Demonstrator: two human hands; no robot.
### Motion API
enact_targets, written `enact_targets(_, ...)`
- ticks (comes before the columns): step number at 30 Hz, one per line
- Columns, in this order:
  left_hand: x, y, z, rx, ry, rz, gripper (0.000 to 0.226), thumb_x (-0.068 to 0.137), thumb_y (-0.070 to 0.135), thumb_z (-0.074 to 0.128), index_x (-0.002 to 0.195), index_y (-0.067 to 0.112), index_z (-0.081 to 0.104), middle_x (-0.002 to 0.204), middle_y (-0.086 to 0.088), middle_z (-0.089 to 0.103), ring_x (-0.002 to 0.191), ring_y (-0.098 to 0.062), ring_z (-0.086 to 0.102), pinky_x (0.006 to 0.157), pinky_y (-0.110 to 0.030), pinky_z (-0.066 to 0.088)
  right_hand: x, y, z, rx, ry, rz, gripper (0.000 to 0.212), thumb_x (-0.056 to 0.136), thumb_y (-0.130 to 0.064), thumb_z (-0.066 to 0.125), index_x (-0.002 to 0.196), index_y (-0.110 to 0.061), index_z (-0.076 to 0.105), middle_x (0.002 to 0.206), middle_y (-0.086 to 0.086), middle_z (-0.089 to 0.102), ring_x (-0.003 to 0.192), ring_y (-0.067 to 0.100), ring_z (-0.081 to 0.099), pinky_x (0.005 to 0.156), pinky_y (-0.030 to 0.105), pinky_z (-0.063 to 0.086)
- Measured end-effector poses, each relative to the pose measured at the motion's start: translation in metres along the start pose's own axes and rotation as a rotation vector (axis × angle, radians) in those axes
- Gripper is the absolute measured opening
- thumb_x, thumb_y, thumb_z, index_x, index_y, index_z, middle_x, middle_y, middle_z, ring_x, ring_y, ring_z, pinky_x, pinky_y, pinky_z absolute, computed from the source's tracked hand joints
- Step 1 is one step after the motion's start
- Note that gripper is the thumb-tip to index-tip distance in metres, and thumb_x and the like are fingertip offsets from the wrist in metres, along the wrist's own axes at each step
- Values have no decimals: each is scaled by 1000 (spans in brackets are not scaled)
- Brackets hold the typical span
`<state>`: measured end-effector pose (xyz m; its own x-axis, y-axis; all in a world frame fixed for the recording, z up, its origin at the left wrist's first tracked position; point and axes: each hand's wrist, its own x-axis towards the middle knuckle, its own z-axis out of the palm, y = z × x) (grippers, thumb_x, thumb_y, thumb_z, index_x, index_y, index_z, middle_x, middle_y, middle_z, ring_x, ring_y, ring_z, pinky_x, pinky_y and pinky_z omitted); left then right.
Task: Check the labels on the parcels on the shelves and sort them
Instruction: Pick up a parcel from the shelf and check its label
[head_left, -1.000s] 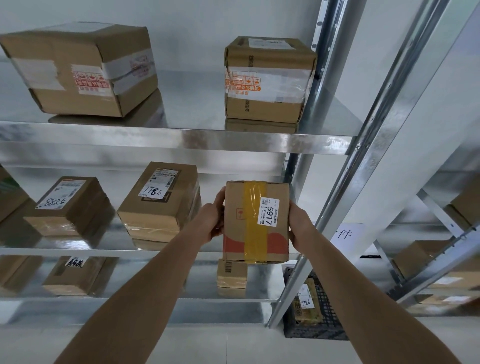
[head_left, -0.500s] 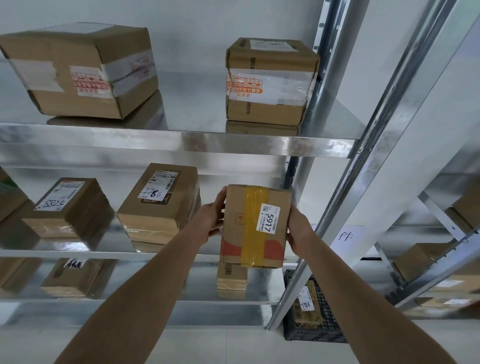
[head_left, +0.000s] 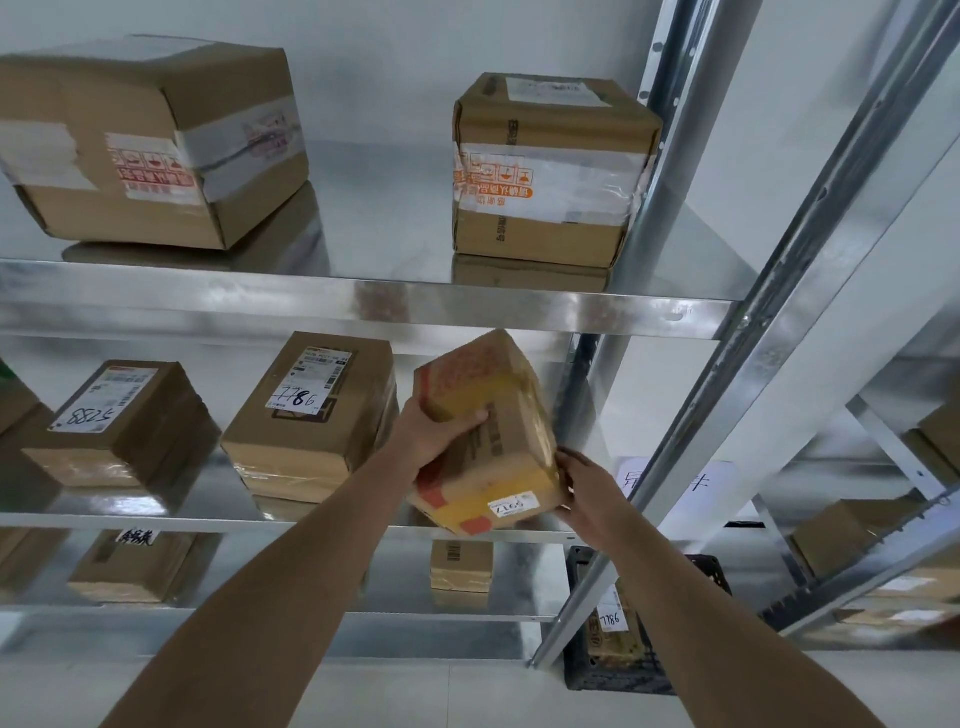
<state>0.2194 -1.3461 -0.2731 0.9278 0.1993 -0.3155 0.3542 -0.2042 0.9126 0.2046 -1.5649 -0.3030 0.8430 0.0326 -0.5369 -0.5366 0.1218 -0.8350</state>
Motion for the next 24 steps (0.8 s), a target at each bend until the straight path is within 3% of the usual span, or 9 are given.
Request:
enact_targets(3, 8, -4, 6, 115, 33, -33, 82, 69, 46, 91, 134, 18, 49, 127, -2, 63, 121, -24, 59, 106, -43, 50, 9, 4, 2, -85, 4, 65, 35, 111, -18, 35, 141, -21, 53, 116, 8, 67, 93, 25, 68, 61, 39, 59)
enact_targets(7, 13, -2, 17, 193, 64, -11, 83, 75, 33, 89, 141, 14, 42, 136, -5, 56, 129, -27, 53, 107, -41, 46, 9, -6, 12, -161, -3, 160, 42, 106, -52, 38, 108, -23, 67, 95, 4, 70, 84, 22, 66, 74, 39, 54)
enact_targets(10, 14, -3, 23, 267, 78, -11, 83, 75, 33, 89, 140, 11, 42, 138, -8, 54, 128, -28, 53, 104, -39, 47, 16, -8, 14, -183, -26, 166, 58, 101, -67, 33, 104, -22, 68, 88, 4, 74, 79, 22, 69, 70, 36, 55)
enact_targets(16, 22, -12, 21, 270, 5, -102, 83, 76, 45, 86, 141, 13, 47, 137, -8, 59, 128, -30, 55, 107, -42, 48, 25, -21, 23, -458, -7, 32, 46, 97, -55, 58, 124, -19, 61, 104, 3, 72, 91, 22, 68, 80, 38, 55)
enact_targets(20, 27, -18, 14, 86, -59, -231, 75, 83, 51, 78, 141, 11, 53, 139, -11, 60, 127, -33, 57, 106, -43, 49, 36, -27, 35, -578, 16, -72, 64, 84, -56, 74, 131, -16, 59, 113, 6, 71, 102, 27, 68, 95, 45, 56)
enact_targets(24, 32, -30, 12, -5, -113, -363, 92, 70, 65, 81, 139, 9, 53, 132, -15, 63, 118, -35, 63, 101, -50, 54, 45, -25, 36, -543, 0, -27, 68, 77, -59, 79, 127, -18, 60, 109, 5, 72, 98, 26, 69, 94, 46, 57)
